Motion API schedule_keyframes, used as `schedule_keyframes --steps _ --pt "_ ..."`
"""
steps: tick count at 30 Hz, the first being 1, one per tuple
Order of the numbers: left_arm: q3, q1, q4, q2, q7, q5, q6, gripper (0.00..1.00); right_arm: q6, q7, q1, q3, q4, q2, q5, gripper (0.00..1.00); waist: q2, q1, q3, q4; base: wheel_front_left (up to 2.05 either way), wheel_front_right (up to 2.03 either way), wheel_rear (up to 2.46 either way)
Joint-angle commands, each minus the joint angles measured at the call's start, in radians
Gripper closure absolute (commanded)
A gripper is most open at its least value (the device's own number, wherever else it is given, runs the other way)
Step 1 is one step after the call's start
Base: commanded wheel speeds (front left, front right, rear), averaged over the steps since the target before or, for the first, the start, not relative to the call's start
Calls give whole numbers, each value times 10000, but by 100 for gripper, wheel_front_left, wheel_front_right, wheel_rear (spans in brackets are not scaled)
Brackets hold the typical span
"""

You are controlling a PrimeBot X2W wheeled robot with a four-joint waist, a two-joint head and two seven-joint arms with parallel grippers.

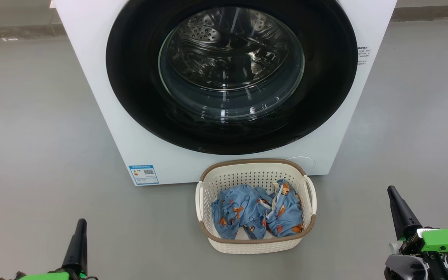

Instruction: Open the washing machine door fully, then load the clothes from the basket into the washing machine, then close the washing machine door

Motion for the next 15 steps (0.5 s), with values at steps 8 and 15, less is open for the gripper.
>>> schedule_keyframes --steps 8,15 --pt "321 -481 -267 143 65 91 -10 100 48 62 -411 128 -253 -39 -55 100 0 0 0 0 0 0 0" --pt "329 -481 -266 137 72 98 -10 100 48 68 -411 121 -252 -34 -61 100 0 0 0 0 0 0 0"
